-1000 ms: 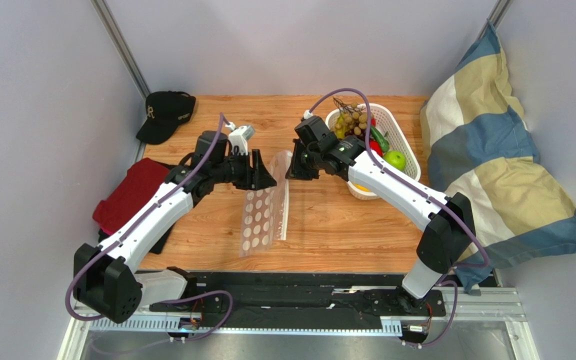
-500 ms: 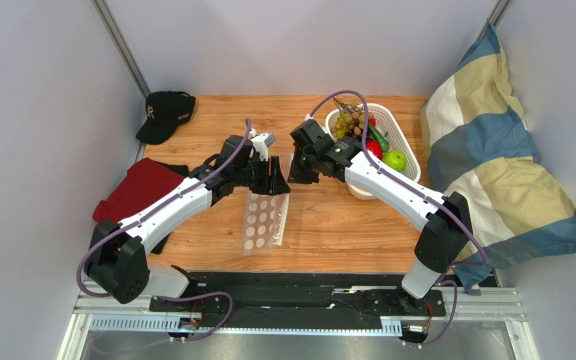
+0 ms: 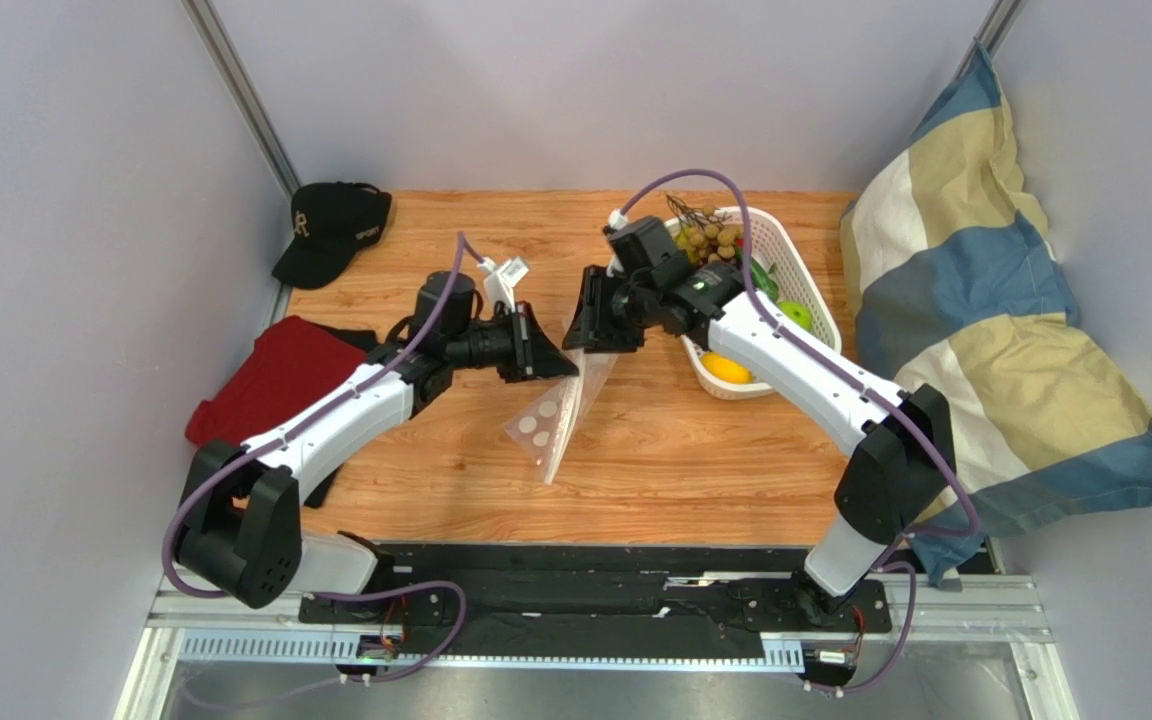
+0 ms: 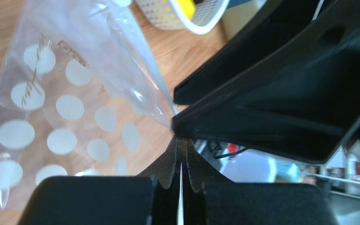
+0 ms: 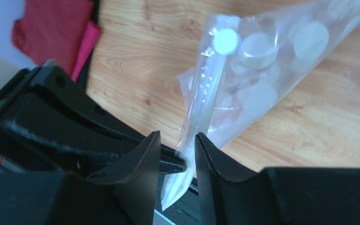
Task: Place the food in the zip-top bag and seal the zipper
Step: Open the zipper of the food storage bag.
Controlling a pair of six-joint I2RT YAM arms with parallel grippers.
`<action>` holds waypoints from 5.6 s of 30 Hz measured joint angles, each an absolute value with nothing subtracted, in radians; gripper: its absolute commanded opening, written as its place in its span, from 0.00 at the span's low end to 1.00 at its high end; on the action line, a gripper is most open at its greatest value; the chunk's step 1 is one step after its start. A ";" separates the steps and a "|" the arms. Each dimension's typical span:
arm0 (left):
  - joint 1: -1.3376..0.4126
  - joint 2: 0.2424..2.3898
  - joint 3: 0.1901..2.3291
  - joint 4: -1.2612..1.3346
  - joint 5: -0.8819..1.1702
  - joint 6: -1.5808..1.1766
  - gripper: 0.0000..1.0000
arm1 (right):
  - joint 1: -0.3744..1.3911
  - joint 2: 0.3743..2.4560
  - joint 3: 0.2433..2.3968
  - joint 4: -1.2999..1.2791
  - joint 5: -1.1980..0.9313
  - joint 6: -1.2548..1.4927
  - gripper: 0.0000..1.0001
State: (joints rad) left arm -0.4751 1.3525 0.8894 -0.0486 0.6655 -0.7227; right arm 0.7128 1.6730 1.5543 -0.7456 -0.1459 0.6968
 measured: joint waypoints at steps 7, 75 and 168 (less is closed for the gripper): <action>-0.403 1.342 0.835 0.257 0.841 -0.942 0.00 | 0.476 1.525 1.389 -0.572 -0.516 0.586 0.41; -0.344 1.261 0.725 0.550 0.868 -1.222 0.01 | 0.661 1.442 1.171 -0.211 -0.688 0.558 0.00; -0.358 1.181 1.126 -0.702 0.289 -0.289 0.00 | 0.564 1.527 1.295 -0.661 -0.311 0.282 0.00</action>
State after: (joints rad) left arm -0.3584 1.1809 1.1263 -0.7017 0.2893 -0.2886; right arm 0.5636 1.5272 1.2949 -0.6605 -0.3107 0.2821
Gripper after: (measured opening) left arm 0.010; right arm 0.011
